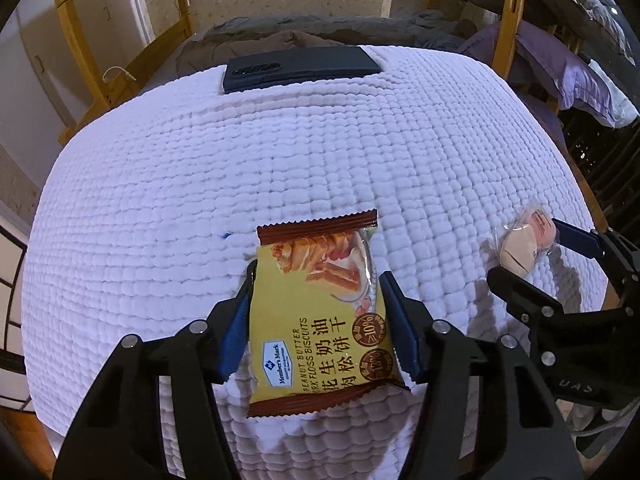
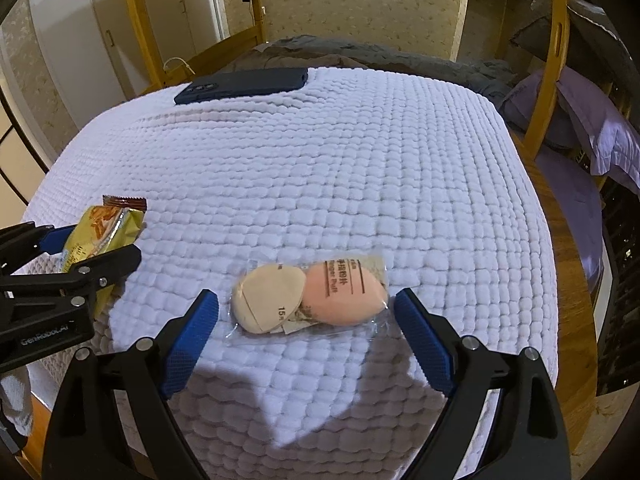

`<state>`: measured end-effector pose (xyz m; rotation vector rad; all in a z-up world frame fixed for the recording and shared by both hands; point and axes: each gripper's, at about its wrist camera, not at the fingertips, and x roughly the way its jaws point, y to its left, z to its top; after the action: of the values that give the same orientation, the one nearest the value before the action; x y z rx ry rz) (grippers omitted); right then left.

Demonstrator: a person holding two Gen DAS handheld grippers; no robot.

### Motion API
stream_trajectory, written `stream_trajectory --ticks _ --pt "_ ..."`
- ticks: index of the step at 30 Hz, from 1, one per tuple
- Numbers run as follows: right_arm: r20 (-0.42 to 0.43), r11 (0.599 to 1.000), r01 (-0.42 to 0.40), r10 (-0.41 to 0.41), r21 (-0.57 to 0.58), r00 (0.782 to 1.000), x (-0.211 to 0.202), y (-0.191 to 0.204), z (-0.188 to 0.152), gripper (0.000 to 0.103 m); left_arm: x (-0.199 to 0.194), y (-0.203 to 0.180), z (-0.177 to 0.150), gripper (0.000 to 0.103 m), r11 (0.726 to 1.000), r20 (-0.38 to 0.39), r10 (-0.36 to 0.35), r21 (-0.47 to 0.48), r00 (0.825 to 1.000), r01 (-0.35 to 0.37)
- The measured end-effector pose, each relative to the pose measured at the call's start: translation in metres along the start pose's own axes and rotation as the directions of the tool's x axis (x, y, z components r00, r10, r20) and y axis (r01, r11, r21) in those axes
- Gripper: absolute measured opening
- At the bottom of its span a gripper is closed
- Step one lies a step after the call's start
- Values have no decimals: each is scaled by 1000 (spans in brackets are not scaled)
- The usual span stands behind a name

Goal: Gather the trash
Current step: 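Carry the biscuit packet with the left gripper while the right gripper carries the sponge pack over the bin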

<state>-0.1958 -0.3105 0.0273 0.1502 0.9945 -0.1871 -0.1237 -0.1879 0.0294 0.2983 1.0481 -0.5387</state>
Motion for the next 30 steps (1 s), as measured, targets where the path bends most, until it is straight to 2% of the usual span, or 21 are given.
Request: stream_trajectory --ticks 2,6,30 --pt "0 1000 3 -3 -4 1000 0 1 1 88 -1 0 -1 60 1000 1 0 8 1000 0" --pt "3 1000 -8 8 -7 1000 -2 -1 1 77 -4 1 -3 60 1000 2 -9 7 1000 9" --pt "34 997 -72 72 6 997 -39 -8 -13 76 -26 7 -18 59 997 2 -73 23 997 73"
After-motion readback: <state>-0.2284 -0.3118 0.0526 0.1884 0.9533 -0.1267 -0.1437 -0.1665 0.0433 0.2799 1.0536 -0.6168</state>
